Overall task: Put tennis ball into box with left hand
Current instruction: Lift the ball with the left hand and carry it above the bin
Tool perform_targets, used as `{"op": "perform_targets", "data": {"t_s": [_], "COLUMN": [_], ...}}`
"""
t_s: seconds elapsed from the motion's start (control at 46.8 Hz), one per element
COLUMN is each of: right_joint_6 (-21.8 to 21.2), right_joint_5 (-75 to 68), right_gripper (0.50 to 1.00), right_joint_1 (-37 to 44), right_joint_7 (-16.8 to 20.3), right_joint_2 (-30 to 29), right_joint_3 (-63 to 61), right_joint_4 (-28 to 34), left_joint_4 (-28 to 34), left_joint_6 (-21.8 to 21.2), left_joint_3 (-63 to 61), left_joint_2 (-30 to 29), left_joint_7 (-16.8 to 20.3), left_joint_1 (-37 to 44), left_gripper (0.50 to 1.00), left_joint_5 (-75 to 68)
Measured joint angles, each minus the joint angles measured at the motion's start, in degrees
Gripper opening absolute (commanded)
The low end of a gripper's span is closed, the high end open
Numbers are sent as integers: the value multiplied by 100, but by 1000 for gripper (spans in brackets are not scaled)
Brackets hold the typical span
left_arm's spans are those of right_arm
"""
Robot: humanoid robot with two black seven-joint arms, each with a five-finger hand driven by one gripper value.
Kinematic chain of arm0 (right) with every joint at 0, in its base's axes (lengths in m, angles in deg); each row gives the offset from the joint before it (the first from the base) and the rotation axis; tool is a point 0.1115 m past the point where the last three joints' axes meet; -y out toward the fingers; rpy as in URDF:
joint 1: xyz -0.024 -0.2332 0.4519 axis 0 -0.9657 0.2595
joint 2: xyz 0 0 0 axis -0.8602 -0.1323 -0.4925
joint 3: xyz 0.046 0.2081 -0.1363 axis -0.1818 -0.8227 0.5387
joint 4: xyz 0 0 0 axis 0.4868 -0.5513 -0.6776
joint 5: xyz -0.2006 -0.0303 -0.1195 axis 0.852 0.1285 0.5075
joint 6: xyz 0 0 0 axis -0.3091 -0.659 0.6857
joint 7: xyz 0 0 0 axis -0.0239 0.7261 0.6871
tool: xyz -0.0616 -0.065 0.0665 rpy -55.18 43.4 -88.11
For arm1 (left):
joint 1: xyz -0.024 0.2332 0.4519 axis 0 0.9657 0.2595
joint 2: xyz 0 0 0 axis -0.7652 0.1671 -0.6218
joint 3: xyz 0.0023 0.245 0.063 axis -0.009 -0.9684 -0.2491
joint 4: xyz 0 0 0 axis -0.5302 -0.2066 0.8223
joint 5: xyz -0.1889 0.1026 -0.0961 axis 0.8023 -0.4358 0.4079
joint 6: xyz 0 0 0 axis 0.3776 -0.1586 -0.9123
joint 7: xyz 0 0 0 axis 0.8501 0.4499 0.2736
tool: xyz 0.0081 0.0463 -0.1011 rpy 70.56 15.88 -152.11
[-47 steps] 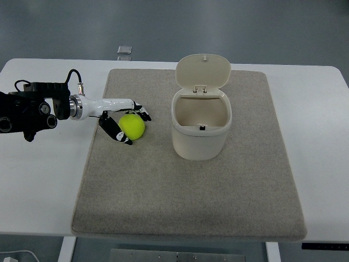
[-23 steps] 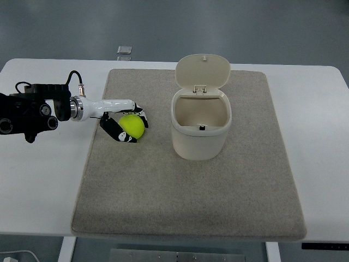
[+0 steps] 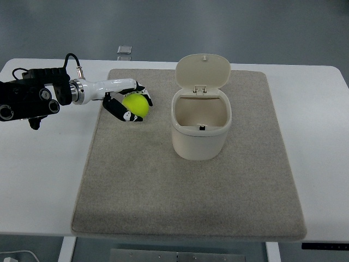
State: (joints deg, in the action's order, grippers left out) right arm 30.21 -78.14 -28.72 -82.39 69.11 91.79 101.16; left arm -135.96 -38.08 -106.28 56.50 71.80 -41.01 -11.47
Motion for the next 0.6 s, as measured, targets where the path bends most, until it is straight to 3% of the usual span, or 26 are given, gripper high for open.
{"op": "perform_targets", "data": {"t_s": [0.384, 0.598], "right_joint_6": [2, 2], "right_joint_5": [0, 0], "right_gripper": [938, 938], "right_joint_1": [-3, 1], "right_joint_7": [0, -1], "right_joint_2": [0, 0], "right_joint_3": [1, -1], "right_joint_4": [0, 0], "left_joint_4": [1385, 1418], "left_joint_6": [493, 626], "left_joint_3": [2765, 4178], "left_joint_2": [335, 469], "left_joint_7": [36, 53], "left_joint_1": [610, 694], "left_gripper": [500, 500], "left_joint_5": [2492, 3028]}}
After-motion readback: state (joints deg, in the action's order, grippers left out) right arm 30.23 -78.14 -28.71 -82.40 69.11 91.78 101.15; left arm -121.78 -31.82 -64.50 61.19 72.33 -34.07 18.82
